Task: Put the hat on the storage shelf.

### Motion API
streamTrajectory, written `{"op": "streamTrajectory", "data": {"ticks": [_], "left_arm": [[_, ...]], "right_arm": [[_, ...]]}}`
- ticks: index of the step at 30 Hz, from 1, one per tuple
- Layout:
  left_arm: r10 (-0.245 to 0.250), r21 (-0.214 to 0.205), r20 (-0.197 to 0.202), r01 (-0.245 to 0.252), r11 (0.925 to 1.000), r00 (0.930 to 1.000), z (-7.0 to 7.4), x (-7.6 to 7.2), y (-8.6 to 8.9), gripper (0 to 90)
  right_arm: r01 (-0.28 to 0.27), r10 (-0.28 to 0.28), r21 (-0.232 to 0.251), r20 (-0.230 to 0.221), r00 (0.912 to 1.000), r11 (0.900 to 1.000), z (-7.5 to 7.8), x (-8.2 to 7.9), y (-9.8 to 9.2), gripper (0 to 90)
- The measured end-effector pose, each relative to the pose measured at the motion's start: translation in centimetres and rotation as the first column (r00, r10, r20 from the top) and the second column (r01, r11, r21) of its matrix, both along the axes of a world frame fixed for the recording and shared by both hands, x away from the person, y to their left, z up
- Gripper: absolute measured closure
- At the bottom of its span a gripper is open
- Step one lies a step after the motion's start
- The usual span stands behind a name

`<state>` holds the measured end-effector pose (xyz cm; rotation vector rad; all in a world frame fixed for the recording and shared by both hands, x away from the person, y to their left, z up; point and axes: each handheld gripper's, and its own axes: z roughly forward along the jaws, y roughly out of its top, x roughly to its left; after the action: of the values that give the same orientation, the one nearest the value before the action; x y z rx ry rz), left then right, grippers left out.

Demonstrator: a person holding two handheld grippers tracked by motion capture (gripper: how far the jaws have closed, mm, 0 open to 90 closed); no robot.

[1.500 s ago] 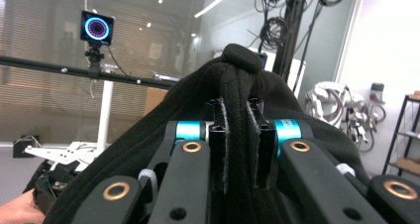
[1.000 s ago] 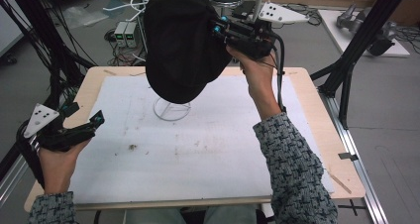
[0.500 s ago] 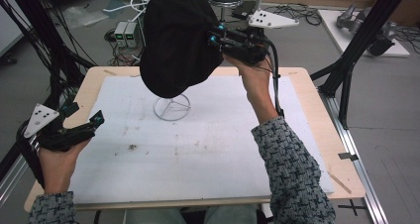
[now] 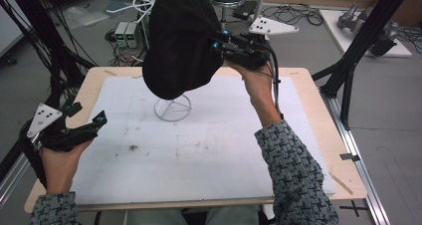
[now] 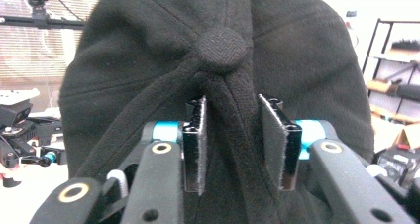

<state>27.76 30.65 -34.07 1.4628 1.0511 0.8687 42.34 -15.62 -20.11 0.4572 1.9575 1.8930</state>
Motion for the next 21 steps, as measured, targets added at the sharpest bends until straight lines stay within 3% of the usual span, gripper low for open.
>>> {"op": "streamTrajectory", "data": {"ticks": [2,11,16,21], "left_arm": [[-0.002,0.0,0.0,0.002,1.0,1.0,0.0,0.1,-0.1,16.3],[-0.012,-0.002,-0.002,0.012,0.9999,0.9999,0.0,0.5,-0.3,16.3],[-0.017,-0.006,-0.003,0.017,0.9998,0.9999,-0.1,0.9,-0.5,16.3],[-0.017,-0.013,0.001,0.017,0.9998,0.9998,-0.1,1.3,-0.6,16.3]], "right_arm": [[0.001,-0.001,0.008,-0.017,0.9999,1.0,-0.2,0.1,-0.3,62.2],[0.053,-0.053,-0.005,0.012,0.9985,0.9986,-0.7,-0.4,-1.2,53.8],[0.07,-0.07,0.007,-0.002,0.9975,0.9975,-0.6,-0.7,-2.1,48.8],[0.101,-0.101,0.009,0.023,0.9946,0.9949,-0.2,-1.4,-3.3,45.8]]}}
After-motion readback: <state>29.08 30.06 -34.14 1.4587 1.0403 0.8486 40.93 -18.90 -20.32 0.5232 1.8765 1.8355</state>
